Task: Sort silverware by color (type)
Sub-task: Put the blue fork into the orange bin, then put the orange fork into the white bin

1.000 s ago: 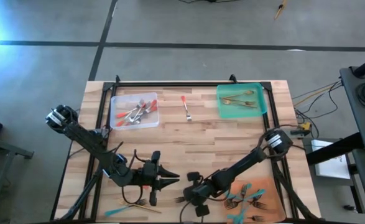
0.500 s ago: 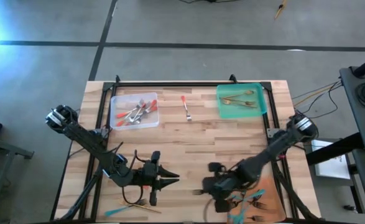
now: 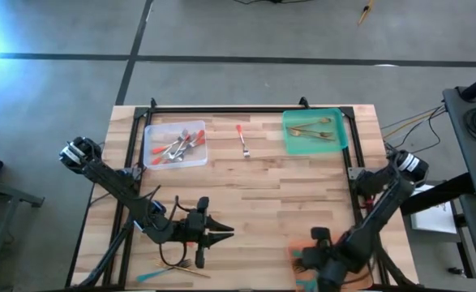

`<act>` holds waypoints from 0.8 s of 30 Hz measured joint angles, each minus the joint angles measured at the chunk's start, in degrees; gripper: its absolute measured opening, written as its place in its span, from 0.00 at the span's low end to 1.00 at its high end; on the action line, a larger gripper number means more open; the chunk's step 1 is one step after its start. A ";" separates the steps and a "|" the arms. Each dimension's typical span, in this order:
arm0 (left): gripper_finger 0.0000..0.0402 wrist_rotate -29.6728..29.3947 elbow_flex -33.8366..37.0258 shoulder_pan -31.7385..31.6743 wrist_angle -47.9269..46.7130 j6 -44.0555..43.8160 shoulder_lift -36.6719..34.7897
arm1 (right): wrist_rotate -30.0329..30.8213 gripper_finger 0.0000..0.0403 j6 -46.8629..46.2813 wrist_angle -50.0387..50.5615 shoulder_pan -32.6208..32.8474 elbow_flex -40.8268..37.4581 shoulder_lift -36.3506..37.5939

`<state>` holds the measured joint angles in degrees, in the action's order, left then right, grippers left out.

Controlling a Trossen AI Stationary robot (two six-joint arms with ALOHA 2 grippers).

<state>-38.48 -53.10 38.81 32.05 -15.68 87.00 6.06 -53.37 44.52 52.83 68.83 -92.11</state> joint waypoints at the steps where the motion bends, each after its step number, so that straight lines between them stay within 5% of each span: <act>1: 0.09 0.02 0.00 0.00 0.02 0.00 0.00 | 0.13 0.02 -0.48 -0.10 0.48 -0.45 0.30; 9: 0.09 0.00 0.00 0.00 0.02 -0.02 0.00 | 4.49 0.03 -8.62 -1.51 1.90 -5.63 0.83; 15: 0.09 0.01 0.00 0.00 0.02 -0.02 0.00 | 1.29 0.11 -9.32 -2.26 1.91 -6.50 0.87; 24: 0.09 0.00 0.00 0.00 0.02 -0.03 0.02 | 4.00 0.22 -2.46 -0.58 -0.37 0.73 0.87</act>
<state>-38.48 -53.10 38.81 32.07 -15.71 87.02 10.06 -55.83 43.94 52.46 69.55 -91.24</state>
